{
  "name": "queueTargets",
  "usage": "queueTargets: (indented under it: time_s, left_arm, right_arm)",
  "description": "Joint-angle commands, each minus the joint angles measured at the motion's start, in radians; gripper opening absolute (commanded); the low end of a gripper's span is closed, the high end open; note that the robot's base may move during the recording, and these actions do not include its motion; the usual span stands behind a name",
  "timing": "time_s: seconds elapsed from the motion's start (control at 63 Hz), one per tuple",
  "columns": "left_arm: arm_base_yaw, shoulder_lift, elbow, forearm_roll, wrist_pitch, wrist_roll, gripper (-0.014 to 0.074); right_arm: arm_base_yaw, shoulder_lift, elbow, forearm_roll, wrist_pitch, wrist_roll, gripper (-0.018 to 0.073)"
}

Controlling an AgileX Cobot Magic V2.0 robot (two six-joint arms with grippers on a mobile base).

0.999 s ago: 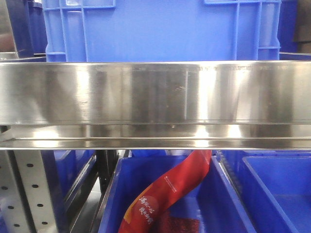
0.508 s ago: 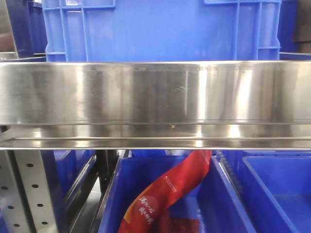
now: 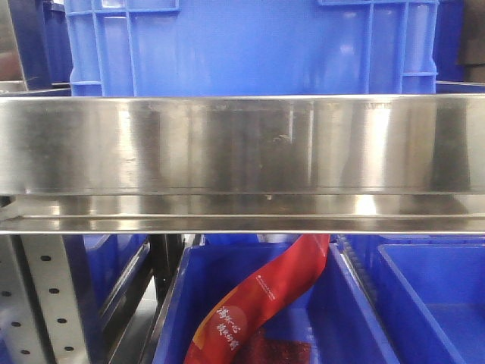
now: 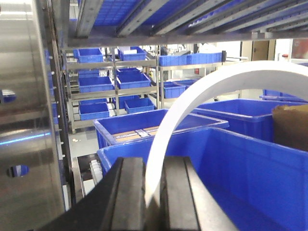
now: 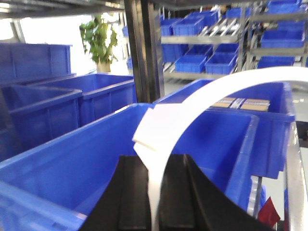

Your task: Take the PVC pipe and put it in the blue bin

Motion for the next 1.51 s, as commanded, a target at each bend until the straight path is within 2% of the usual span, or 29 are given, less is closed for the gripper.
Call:
queueTargets:
  time_s: [0.0,0.317,0.603,0.714,0.841,0.936,1.301,1.491]
  left_arm:
    - [-0.008,-0.002,-0.012,0.001,-0.034,-0.003,-0.0111]
    - [-0.008,-0.002,-0.012,0.001,-0.036,-0.003,-0.0111]
    - [-0.008,0.002,-0.012,0.001,-0.035,-0.003,-0.0111]
    - [-0.008,0.002,-0.012,0.001,-0.035,-0.003,-0.0111]
    - [-0.008,0.002,-0.012,0.001,-0.035,-0.003,-0.0111]
    - [-0.008,0.002,-0.012,0.001,-0.035,-0.003,-0.0111]
    - [-0.008,0.002,-0.012,0.001,-0.035,-0.003,-0.0111]
    - [-0.012,0.017,-0.012,0.001,-0.035,-0.003,-0.0111]
  right_arm:
    - [0.011,0.066,-0.046,-0.001,-0.035,-0.012,-0.0168]
    - [0.039,0.260,-0.146,-0.003,-0.047,-0.019,-0.0168]
    - [0.039,0.320,-0.146,-0.003,-0.150,-0.030,-0.0167]
    - [0.039,0.328,-0.146,-0.003,-0.166,-0.039,-0.0106]
    - [0.039,0.333,-0.146,-0.003,-0.170,-0.039,0.0029]
    - [0.039,0.333,-0.146,-0.003,-0.178,-0.039,0.0070]
    - [0.039,0.333,-0.146,-0.003,-0.193,-0.039,0.0070]
    - [0.039,0.268,-0.146,-0.015,-0.094,-0.051,0.0062]
